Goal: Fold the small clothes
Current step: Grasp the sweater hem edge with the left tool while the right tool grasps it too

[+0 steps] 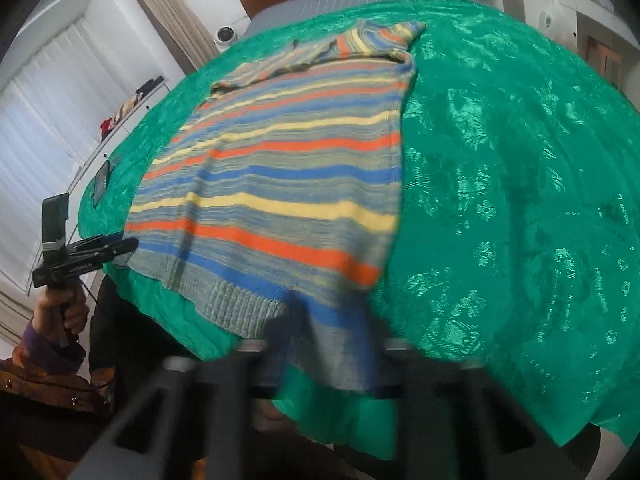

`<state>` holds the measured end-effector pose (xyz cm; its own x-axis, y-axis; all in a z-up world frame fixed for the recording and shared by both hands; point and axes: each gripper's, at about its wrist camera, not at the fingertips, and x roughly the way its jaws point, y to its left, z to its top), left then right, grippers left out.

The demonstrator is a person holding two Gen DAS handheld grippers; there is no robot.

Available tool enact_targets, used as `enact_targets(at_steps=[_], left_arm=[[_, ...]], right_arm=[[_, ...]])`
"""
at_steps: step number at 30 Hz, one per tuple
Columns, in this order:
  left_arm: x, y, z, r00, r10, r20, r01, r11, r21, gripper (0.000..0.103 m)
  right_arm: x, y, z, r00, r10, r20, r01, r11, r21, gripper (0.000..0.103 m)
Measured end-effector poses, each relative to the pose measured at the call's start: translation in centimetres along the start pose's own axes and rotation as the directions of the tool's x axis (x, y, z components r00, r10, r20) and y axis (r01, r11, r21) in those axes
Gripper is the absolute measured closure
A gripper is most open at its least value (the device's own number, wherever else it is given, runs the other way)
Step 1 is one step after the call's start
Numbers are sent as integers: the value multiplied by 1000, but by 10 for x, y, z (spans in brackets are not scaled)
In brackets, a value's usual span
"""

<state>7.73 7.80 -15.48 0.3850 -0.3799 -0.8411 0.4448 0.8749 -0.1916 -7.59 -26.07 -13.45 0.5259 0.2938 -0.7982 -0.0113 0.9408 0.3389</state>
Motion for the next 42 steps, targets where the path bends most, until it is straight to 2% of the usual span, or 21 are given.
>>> enact_targets(at_steps=[1, 4, 7, 13, 21, 24, 27, 29, 30, 33, 36, 40, 42], left_arm=[[-1, 2, -1, 1000, -19, -4, 19, 1000, -8, 96], [-10, 7, -5, 997, -74, 11, 75, 996, -44, 99], [-25, 10, -11, 994, -105, 34, 107, 993, -58, 101], [-55, 9, -20, 991, -120, 53, 123, 991, -50, 101], [-75, 3, -48, 986, -169, 1, 169, 983, -77, 101], [-87, 15, -39, 974, -222, 56, 227, 964, -136, 101], [-98, 31, 5, 945, -271, 182, 300, 940, -161, 101], [-98, 37, 38, 928, -287, 236, 327, 933, -151, 101], [-94, 40, 67, 922, -276, 270, 319, 938, -132, 101], [-76, 42, 133, 925, -232, 300, 271, 958, -95, 101], [-36, 46, 210, 935, -187, 300, 229, 967, -109, 101], [16, 51, 276, 954, -139, 267, 186, 970, -158, 101], [37, 57, 296, 958, -117, 262, 171, 966, -196, 101]], right_arm=[[-2, -1, 0, 1000, 7, -1, -7, 1000, 5, 96], [-12, -3, 1, 999, 40, 21, -41, 999, 30, 97], [-28, -4, -1, 997, 62, 46, -65, 997, 48, 97], [-55, 4, -9, 995, 75, 64, -78, 996, 43, 98], [-73, 13, -36, 993, 114, -2, -114, 991, 66, 98], [-84, 7, -38, 989, 148, 23, -149, 982, 115, 98], [-95, -1, -12, 968, 214, 133, -231, 963, 138, 98], [-98, -5, 20, 948, 239, 210, -266, 957, 114, 98], [-98, -6, 36, 939, 247, 240, -277, 956, 100, 98], [-88, -11, 96, 920, 243, 309, -274, 960, 63, 98], [-56, -36, 159, 910, 239, 340, -298, 945, 132, 98], [4, -88, 227, 916, 214, 340, -324, 895, 308, 98], [29, -110, 251, 923, 197, 331, -318, 874, 368, 98]])
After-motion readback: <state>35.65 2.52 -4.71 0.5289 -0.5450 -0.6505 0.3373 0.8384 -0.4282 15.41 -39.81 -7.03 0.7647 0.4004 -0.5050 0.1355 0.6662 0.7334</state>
